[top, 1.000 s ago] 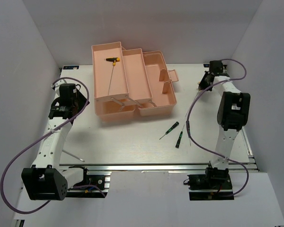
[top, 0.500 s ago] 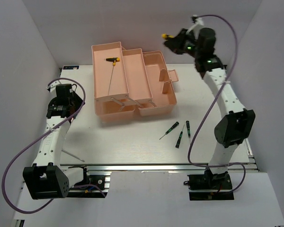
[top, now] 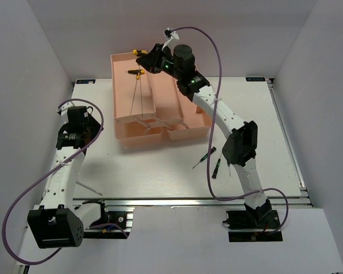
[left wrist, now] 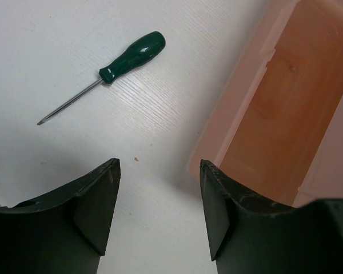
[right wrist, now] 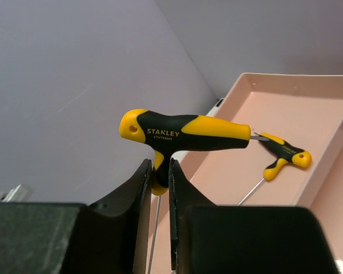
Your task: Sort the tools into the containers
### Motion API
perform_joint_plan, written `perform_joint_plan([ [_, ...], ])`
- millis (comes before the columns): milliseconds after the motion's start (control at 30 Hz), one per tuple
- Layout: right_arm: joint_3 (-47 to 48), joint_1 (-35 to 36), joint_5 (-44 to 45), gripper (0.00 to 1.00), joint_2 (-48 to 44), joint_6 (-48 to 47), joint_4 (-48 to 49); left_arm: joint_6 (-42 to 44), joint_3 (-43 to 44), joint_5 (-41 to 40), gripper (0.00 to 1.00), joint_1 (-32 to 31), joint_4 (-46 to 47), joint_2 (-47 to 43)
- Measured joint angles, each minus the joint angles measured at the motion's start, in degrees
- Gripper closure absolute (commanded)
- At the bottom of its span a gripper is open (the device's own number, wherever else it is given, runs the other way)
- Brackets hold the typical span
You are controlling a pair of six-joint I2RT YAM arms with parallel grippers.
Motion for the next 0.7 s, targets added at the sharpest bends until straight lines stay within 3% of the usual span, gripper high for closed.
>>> perform_joint_plan([
  [533, 0.72, 2.84, 11.37, 1.00, 4.90, -6.93, 9.77, -0.11, -0.35, 0.17, 0.32, 0.00, -1.79, -2.40],
  [700, 0.81, 2.80, 12.74, 0.87, 5.79, -7.93, 11.10, -0.31, -0.35, 0.37, 0.32, 0.00, -2.45, -3.28],
])
